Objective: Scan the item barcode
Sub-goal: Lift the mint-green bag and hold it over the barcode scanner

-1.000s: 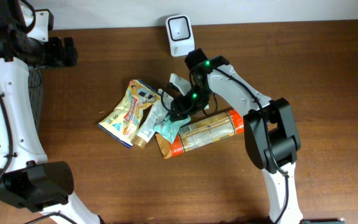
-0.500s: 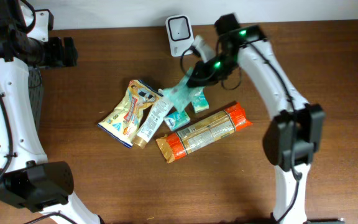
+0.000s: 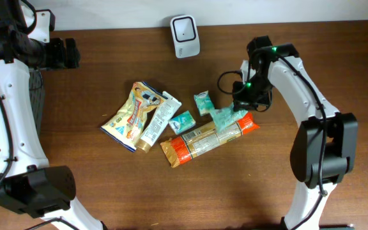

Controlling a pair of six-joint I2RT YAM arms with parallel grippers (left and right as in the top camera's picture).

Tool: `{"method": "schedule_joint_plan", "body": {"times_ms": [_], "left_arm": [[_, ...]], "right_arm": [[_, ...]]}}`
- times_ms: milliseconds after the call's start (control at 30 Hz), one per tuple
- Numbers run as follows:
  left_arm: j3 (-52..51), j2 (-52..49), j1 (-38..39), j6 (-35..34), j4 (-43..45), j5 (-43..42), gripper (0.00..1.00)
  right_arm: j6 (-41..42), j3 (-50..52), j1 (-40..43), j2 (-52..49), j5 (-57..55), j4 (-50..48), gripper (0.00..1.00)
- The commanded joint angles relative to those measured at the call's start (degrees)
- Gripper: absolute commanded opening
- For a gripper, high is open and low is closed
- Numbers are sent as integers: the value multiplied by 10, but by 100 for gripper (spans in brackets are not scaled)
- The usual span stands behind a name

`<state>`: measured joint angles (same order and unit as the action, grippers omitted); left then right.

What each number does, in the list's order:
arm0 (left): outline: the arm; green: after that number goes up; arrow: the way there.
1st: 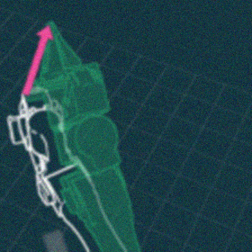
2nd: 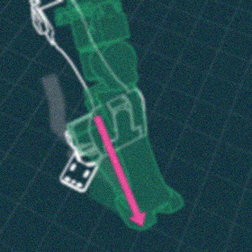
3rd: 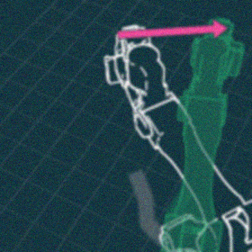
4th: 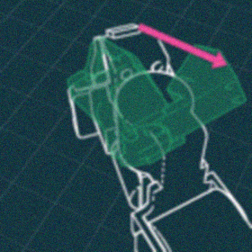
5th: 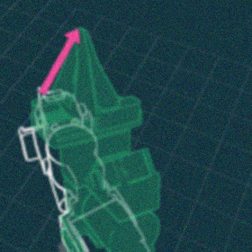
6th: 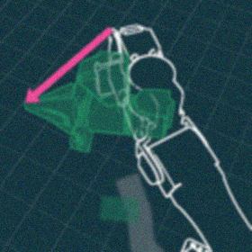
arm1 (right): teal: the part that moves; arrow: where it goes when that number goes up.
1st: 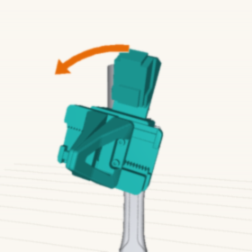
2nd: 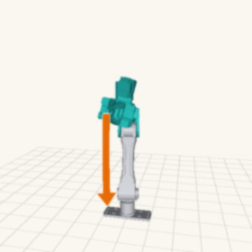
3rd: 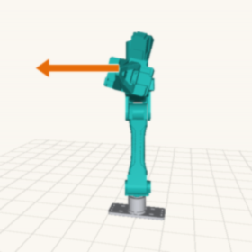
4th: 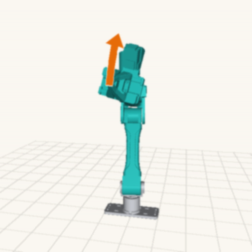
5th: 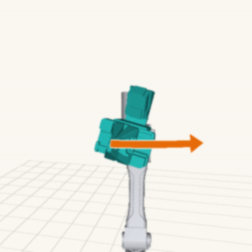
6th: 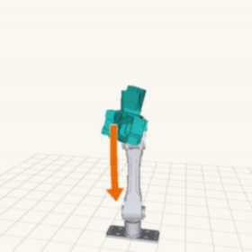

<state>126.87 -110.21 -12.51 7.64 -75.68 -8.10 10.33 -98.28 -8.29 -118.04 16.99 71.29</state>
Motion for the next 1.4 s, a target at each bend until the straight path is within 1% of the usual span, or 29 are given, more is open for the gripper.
{"method": "schedule_joint_plan", "body": {"times_ms": [0, 67, 133, 167, 200, 233, 267, 300, 367, 433, 467, 500, 600, 667, 700, 767, 800, 833, 867, 933, 1000, 1033, 1067, 1133, 1167, 1200, 1267, 1333, 1367], "left_arm": [[5, 3, 0, -5, 0, 0, 99], [5, 3, 0, -5, 0, 0, 99], [5, 3, 0, -5, 0, 0, 99], [5, 3, 0, -5, 0, 0, 99], [5, 3, 0, -5, -1, 0, 99], [5, 3, 0, -5, -1, 0, 99], [5, 3, 0, -5, -1, 0, 99], [5, 3, 0, -5, -1, 0, 99], [5, 3, 0, -5, -1, 0, 99], [5, 3, 0, -5, -1, 0, 99], [5, 3, 0, -5, -1, 0, 99], [5, 3, 0, -5, -1, 0, 99], [5, 3, 0, -5, -1, 0, 99], [5, 3, 0, -5, -1, 0, 99], [5, 3, 0, -5, -1, 0, 99], [5, 3, 0, -5, -1, 0, 99], [5, 3, 0, -5, -1, 0, 99], [5, 3, 0, -5, -1, 0, 99], [5, 3, 0, -5, -1, 0, 99], [5, 3, 0, -5, -1, 0, 99], [5, 3, 0, -5, -1, 0, 99], [5, 3, 0, -5, -1, 0, 99], [5, 3, 0, -5, -1, 0, 99], [5, 3, 0, -5, -1, 0, 99], [5, 3, 0, -5, -1, 0, 99], [5, 3, 0, -5, -1, 0, 99], [5, 3, 0, -5, -1, 0, 99], [5, 3, 0, -5, -1, 0, 99], [5, 3, 0, -5, -1, 0, 99]], "right_arm": [[-16, 35, -3, 5, 6, -20, 8], [-17, 77, -3, 5, 6, -53, 25], [-35, 108, -3, 5, 6, -69, 31], [-42, 113, -3, 5, 6, -70, 31], [-44, 115, -3, 5, 6, -70, 30], [-46, 115, -3, 5, 6, -70, 22], [-46, 114, -2, 5, 20, -70, 4], [-52, 112, -2, 6, 42, -71, 4], [-136, 98, 14, 25, 195, -71, 4], [-148, 70, 40, 76, 296, -85, 4], [-141, 61, 42, 96, 297, -93, 4], [-102, 46, 39, 130, 274, -106, 4], [-17, 18, 11, 184, 199, -114, 4], [4, -14, -27, 200, 163, -110, 4], [14, -28, -45, 200, 120, -114, 4], [16, -82, -100, 196, -5, -101, 4], [15, -145, -140, 183, -108, -87, 4], [1, -192, -165, 172, -185, -92, 4], [-22, -210, -183, 165, -244, -115, 4], [-122, -212, -218, 139, -373, -236, 4], [-226, -212, -229, 87, -459, -360, 4], [-283, -212, -229, 56, -484, -421, 4], [-374, -212, -225, 11, -508, -517, 4], [-564, -212, -219, -89, -514, -715, 4], [-606, -212, -216, -121, -514, -780, 4], [-633, -212, -211, -160, -513, -869, 4], [-637, -212, -199, -211, -510, -959, 4], [-637, -212, -175, -262, -459, -972, 4], [-637, -212, -171, -273, -456, -973, 4]]}}
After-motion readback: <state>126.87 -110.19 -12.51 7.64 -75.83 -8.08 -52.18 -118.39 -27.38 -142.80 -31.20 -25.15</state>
